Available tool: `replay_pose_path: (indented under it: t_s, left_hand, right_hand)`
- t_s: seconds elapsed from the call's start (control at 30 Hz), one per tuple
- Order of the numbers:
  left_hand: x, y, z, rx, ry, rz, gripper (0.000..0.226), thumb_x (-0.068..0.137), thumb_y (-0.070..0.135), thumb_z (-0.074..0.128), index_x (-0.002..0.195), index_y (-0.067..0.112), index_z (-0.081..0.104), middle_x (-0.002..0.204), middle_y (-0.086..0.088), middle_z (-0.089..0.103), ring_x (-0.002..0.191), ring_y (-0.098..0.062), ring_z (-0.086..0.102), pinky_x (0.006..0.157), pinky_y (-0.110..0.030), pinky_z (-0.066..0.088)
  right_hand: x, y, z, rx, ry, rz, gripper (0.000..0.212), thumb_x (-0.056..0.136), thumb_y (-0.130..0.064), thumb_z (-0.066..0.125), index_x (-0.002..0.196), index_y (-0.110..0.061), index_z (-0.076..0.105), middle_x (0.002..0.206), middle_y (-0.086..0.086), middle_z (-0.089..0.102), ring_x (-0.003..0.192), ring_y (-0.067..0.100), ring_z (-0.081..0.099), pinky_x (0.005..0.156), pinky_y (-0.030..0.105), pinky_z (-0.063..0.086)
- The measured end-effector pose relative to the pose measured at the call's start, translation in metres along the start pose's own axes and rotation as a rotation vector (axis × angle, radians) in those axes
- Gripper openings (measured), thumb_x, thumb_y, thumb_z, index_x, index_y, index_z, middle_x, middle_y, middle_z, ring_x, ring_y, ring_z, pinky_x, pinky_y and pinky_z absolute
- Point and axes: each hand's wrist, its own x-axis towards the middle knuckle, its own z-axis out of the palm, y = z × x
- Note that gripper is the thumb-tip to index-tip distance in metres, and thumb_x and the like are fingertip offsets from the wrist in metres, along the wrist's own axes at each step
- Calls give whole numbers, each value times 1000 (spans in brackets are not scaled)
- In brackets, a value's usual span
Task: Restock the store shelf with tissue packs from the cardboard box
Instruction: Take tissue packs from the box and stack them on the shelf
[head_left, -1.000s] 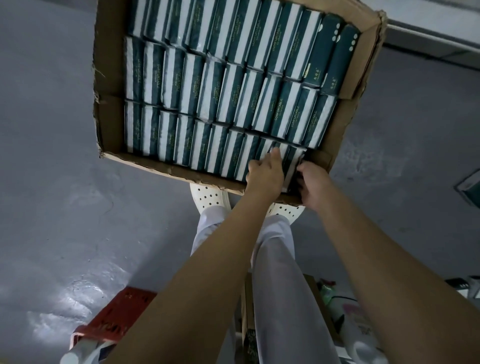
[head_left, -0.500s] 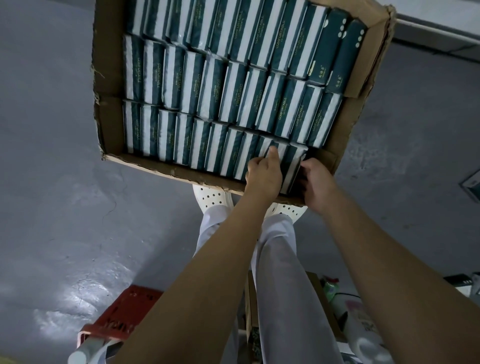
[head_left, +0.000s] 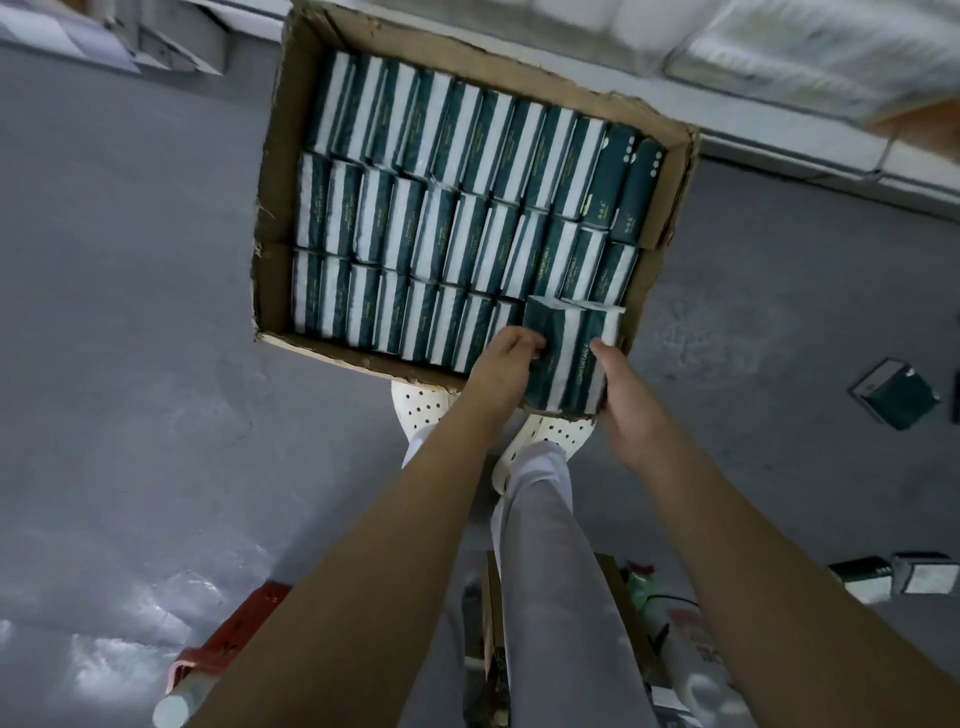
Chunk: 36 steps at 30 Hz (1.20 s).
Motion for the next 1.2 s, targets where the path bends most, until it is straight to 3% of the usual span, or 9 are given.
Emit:
replay_pose_path:
  t_s: [0.07, 0.2, 0.3, 0.5, 0.6, 0.77, 0.87, 1.03, 1.2]
  left_hand:
    - [-22, 12, -6, -31, 39, 101, 17, 103, 10, 38, 96, 17, 52, 90, -1, 55, 79, -12, 53, 60, -18, 47]
    - [-84, 52, -23, -121, 74, 226, 26, 99, 13, 51, 123, 19, 43, 102, -2, 52, 90, -13, 58, 66, -17, 53]
    - [-142, 90, -41, -181, 105, 241, 42, 98, 17, 55, 137, 20, 40, 113, 3, 52, 99, -12, 56, 82, -29, 53]
    - [-277, 165, -74, -200, -51, 150, 64, 90, 52, 57, 144, 23, 38, 138, -2, 53, 122, -21, 53, 105, -48, 43]
    - [-340, 196, -83, -161, -51, 197, 62, 88, 57, 57, 135, 17, 49, 131, -4, 60, 117, -20, 57, 105, -43, 44]
    - [-427, 227, -97, -237, -98, 392, 42, 98, 42, 49, 127, 11, 53, 124, -9, 63, 113, -23, 61, 92, -38, 54]
    - [-474, 243, -102, -308, -110, 499, 35, 101, 33, 47, 127, 10, 53, 124, -11, 64, 110, -25, 64, 84, -38, 57]
    - [-538, 273, -103, -475, -181, 661, 30, 101, 20, 48, 131, 25, 44, 123, -11, 60, 102, -35, 66, 79, -51, 58]
    - [-582, 295, -87, -548, -197, 776, 42, 99, 11, 48, 131, 36, 37, 124, -15, 55, 104, -42, 63, 74, -53, 58]
  right_hand:
    - [-31, -14, 4, 27, -45, -102, 85, 66, -68, 63, 141, -32, 44, 142, 1, 53, 129, 24, 51, 109, 52, 38]
    - [-103, -50, 11, 1, -101, -307, 26, 88, -31, 69, 112, -33, 58, 112, -1, 71, 98, 17, 70, 77, 36, 57]
    - [-174, -82, 16, -26, -119, -433, 30, 89, -17, 69, 114, -29, 57, 110, -1, 70, 93, 14, 71, 71, 31, 59]
    - [-330, -123, 32, -7, -167, -578, 53, 85, -7, 71, 132, -17, 49, 112, 3, 67, 101, 22, 69, 91, 46, 56]
    - [-403, -133, 37, 12, -171, -678, 50, 84, -2, 71, 126, -17, 48, 107, 6, 68, 100, 28, 69, 93, 45, 55]
    - [-494, -133, 42, 178, -248, -841, 34, 92, -1, 60, 122, -18, 59, 107, 7, 72, 95, 21, 70, 80, 28, 56]
    - [-538, -135, 46, 245, -266, -924, 28, 93, -4, 58, 118, -15, 64, 99, 4, 73, 89, 19, 66, 77, 30, 53]
    - [-597, -162, 36, 257, -274, -1041, 27, 94, -8, 56, 118, -17, 64, 98, 5, 70, 91, 20, 61, 75, 31, 47]
    - [-641, -191, 20, 254, -209, -1144, 22, 94, -10, 58, 111, -24, 57, 96, 5, 67, 80, 17, 62, 71, 31, 47]
